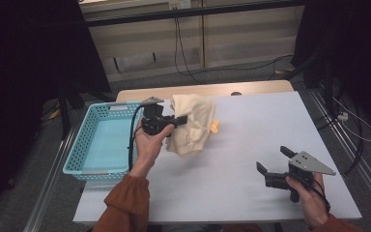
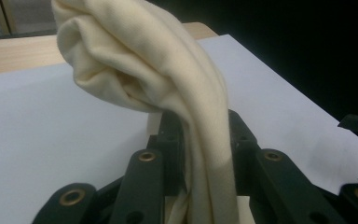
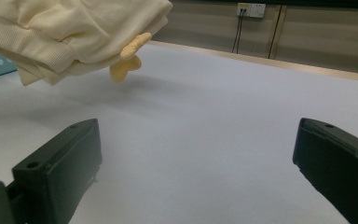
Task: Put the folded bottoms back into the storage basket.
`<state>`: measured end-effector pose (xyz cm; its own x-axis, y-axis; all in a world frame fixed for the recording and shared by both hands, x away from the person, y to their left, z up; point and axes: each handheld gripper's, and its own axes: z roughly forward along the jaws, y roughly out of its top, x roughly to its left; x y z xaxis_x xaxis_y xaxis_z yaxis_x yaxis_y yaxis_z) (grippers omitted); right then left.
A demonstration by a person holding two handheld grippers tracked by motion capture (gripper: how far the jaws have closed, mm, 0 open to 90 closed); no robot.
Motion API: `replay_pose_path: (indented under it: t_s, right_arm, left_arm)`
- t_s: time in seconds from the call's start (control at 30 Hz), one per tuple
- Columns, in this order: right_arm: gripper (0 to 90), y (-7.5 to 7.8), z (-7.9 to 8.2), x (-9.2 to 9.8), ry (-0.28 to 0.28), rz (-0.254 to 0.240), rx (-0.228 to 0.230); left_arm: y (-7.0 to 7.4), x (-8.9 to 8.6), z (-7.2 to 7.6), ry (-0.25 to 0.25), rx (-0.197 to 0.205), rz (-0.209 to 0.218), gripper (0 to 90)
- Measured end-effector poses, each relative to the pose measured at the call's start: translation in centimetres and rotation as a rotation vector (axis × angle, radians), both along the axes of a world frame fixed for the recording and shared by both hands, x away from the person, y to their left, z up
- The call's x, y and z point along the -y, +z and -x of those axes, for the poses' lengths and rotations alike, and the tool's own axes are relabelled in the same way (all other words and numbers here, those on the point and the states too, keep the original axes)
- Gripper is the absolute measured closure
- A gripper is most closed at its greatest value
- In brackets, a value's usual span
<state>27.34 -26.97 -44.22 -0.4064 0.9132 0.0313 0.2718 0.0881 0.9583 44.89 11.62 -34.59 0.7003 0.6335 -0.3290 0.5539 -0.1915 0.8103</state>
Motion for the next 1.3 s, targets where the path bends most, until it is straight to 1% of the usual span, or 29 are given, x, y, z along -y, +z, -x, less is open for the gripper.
replay_pose_path:
  t_s: [0.03,0.1,0.2,0.4,0.7,0.8,0.97,1.07,1.17,1.23,1.3]
  right_arm:
    - [1.0,0.0,0.0,0.0,0.0,0.0,0.0]
    - [1.0,0.0,0.0,0.0,-0.003,0.001,0.001]
    - [0.7,0.0,0.0,0.0,-0.005,0.002,0.002]
    - [0.7,0.0,0.1,0.0,-0.002,0.0,0.005]
    - [0.7,0.1,0.1,0.0,0.001,-0.002,0.007]
    - [0.7,0.1,0.1,0.0,0.0,-0.002,0.007]
    - [0.7,0.1,0.1,0.0,0.0,-0.003,0.006]
    - [0.7,0.1,0.1,0.0,0.002,-0.003,0.006]
    - [0.7,0.1,0.1,0.0,0.001,-0.005,0.006]
    - [0.7,0.1,0.1,0.0,0.001,-0.005,0.006]
    - [0.7,0.1,0.2,0.0,0.001,-0.003,0.006]
  left_arm:
    - [0.0,-0.1,0.1,0.002,0.0,0.007,72.7]
    - [0.0,-0.3,0.1,0.0,0.002,0.007,72.7]
    - [0.4,-0.6,0.3,-0.006,0.013,0.01,72.7]
    - [1.1,-1.4,0.5,-0.014,0.02,0.013,72.7]
    - [2.0,-2.7,0.6,-0.002,0.036,0.046,72.7]
    - [2.3,-3.1,0.7,0.003,0.041,0.048,72.7]
    - [2.7,-4.1,0.7,0.011,0.05,0.037,72.7]
    - [2.9,-4.5,0.7,0.016,0.049,0.052,72.7]
    - [3.1,-4.9,0.8,0.018,0.058,0.058,72.7]
    - [3.2,-5.0,1.0,0.032,0.065,0.06,72.8]
    - [3.4,-5.1,1.1,0.035,0.07,0.054,72.7]
